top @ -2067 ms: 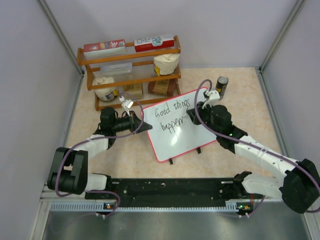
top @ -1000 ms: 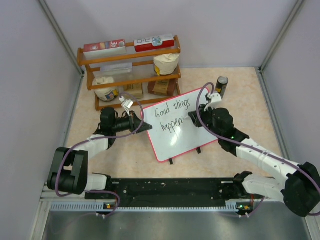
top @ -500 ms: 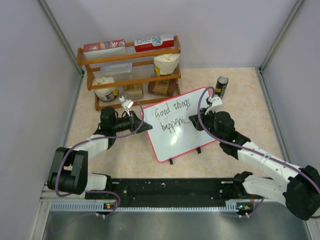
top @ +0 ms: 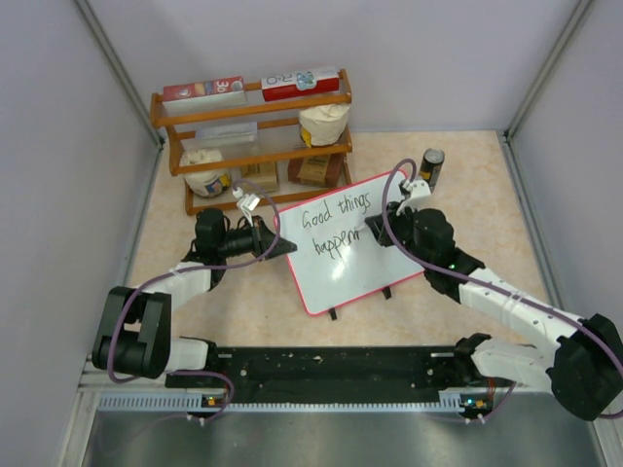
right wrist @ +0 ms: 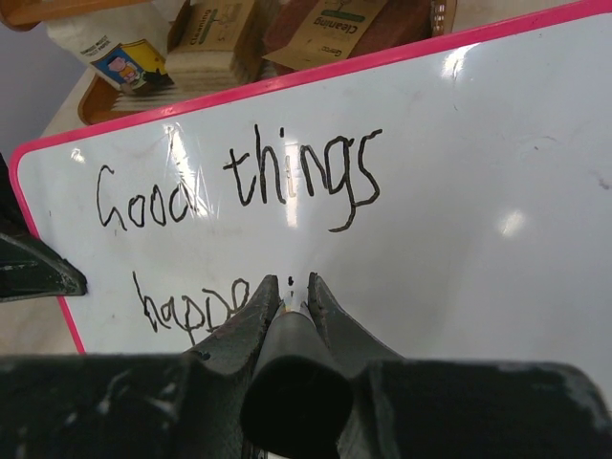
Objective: Write a sentence on the whiteboard
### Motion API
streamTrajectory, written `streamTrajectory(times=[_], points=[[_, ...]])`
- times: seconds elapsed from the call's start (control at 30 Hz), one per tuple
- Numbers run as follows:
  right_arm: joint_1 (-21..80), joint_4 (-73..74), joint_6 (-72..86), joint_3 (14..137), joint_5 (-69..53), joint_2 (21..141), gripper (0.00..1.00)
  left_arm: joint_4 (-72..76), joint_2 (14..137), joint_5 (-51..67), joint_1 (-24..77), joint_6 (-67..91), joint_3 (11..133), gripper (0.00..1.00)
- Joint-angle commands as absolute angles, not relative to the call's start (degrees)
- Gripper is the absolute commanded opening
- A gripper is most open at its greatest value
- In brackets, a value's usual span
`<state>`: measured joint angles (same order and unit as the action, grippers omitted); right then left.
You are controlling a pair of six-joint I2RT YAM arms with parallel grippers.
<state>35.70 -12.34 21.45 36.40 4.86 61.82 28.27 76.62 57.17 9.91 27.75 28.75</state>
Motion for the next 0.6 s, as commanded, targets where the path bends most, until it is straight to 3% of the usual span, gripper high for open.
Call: streamTrajectory(times=[0.0,0.57], points=[[34.5,-12.7,20.9,39.0,7.2,62.4,0.00,22.9,77.7,56.3,12.0,13.9,25.8,0.00],[33.6,-10.4,20.6,36.6,8.1,60.8,0.00,22.9,77.9,56.3,11.9,13.9,25.9,0.00]])
